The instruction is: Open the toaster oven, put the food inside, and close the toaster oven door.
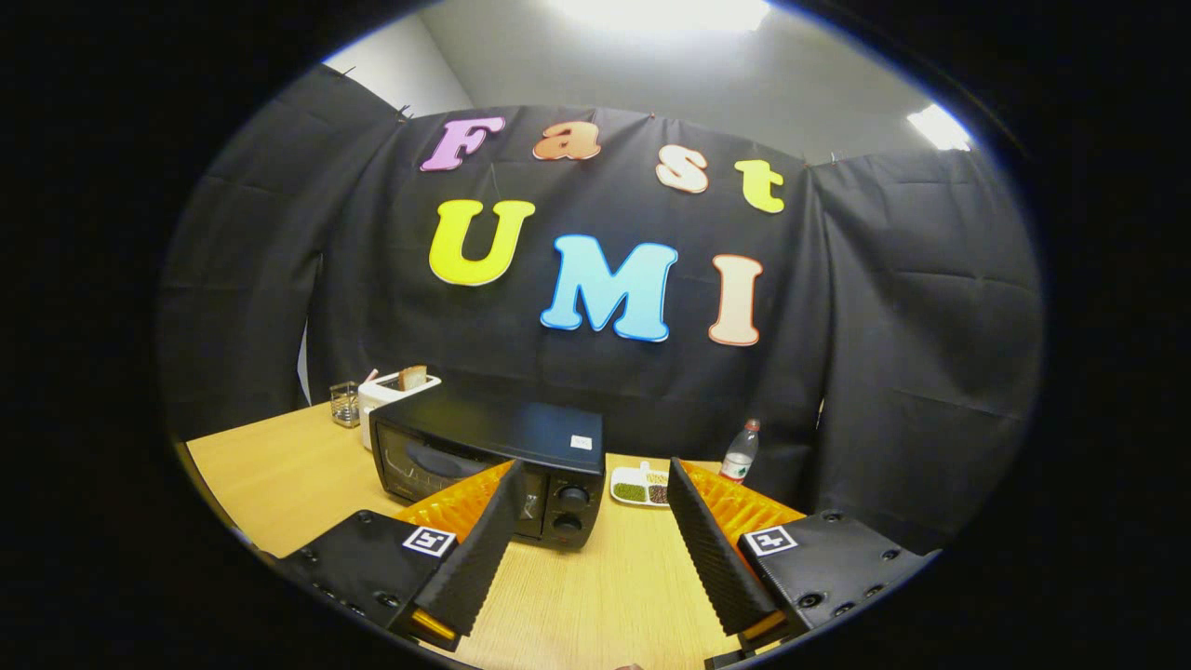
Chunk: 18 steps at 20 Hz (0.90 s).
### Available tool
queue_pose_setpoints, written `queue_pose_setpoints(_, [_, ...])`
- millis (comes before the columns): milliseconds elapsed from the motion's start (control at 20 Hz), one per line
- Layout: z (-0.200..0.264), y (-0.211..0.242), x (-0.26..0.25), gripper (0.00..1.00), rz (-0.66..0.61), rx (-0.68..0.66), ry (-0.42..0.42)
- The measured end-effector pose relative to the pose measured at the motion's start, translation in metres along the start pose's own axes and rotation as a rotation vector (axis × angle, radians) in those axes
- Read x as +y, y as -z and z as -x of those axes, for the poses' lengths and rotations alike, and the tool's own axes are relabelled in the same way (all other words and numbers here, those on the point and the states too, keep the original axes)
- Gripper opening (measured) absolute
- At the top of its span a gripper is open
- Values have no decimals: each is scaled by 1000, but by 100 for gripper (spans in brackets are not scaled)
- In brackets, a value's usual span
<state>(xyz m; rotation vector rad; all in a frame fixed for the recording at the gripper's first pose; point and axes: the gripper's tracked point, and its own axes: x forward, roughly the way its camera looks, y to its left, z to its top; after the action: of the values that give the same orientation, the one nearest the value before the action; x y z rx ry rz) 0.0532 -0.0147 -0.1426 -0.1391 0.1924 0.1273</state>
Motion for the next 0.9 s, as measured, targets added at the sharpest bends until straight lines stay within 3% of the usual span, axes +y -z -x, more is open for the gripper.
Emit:
queue_pose_setpoints(350, [57, -64, -11, 96, -84, -85, 20])
queue_pose_setpoints(600, [95, -75, -8, 96, -184, -60, 12])
queue_pose_setpoints(900, [104, -78, -16, 96, -152, -61, 29])
